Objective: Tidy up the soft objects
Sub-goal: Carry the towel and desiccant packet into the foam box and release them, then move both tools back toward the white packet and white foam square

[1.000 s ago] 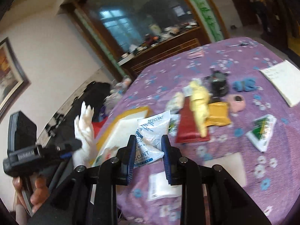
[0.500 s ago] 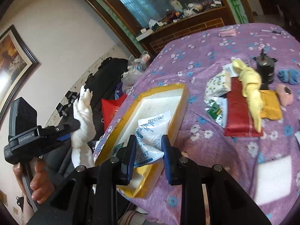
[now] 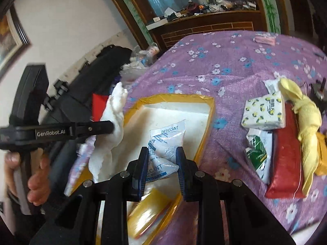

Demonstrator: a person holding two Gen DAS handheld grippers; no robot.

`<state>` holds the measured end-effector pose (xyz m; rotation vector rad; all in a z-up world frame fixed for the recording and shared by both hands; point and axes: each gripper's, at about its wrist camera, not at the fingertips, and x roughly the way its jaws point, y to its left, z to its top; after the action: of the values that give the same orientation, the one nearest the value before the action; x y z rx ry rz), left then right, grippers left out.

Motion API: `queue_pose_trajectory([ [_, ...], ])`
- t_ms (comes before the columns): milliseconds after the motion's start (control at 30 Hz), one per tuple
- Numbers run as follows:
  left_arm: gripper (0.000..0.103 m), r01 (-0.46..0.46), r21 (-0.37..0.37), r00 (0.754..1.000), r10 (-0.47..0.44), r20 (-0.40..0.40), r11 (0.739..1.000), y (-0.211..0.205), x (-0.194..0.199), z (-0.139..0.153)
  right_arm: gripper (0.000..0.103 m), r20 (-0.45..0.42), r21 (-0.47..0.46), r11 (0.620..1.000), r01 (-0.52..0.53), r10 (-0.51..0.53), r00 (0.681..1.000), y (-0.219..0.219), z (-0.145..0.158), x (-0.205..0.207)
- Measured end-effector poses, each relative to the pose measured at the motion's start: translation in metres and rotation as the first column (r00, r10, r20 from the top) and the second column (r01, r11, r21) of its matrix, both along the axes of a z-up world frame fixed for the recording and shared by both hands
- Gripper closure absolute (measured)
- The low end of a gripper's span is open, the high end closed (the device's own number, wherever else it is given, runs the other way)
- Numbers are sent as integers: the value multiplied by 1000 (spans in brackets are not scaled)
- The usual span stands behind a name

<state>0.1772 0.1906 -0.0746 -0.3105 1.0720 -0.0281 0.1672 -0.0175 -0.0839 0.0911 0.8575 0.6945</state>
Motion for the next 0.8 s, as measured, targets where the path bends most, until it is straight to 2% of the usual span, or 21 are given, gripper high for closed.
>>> queue_pose_trajectory([
  [233, 71, -8, 110, 998, 15, -57, 994, -10, 15, -31, 77, 32, -98, 995, -12, 15, 999, 21, -15, -3],
  [400, 69, -19, 68, 999, 22, -39, 998, -9, 9, -32, 75, 36, -94, 996, 1, 2, 999, 23, -16, -1],
  [467, 65, -27, 5, 999, 27, -34, 1000, -5, 3, -30, 73, 20, -70, 997, 11, -10, 1000, 19, -16, -1],
  [533, 56, -49, -30, 999, 48, -20, 998, -2, -3, -26, 62, 0, -32, 999, 18, -18, 1000, 13, -12, -2],
  [600, 52, -104, -30, 994, 104, 15, 994, 4, -14, -18, 55, 3, 15, 1000, 16, -16, 1000, 4, -5, -6],
  [700, 52, -145, -28, 987, 146, 62, 989, 2, -36, -2, 52, 10, 71, 997, 19, -20, 1000, -17, 9, -19],
  [800, 50, -151, -32, 976, 154, 153, 988, -16, -69, 21, 52, -10, 142, 990, 5, -4, 1000, -48, 16, -34],
])
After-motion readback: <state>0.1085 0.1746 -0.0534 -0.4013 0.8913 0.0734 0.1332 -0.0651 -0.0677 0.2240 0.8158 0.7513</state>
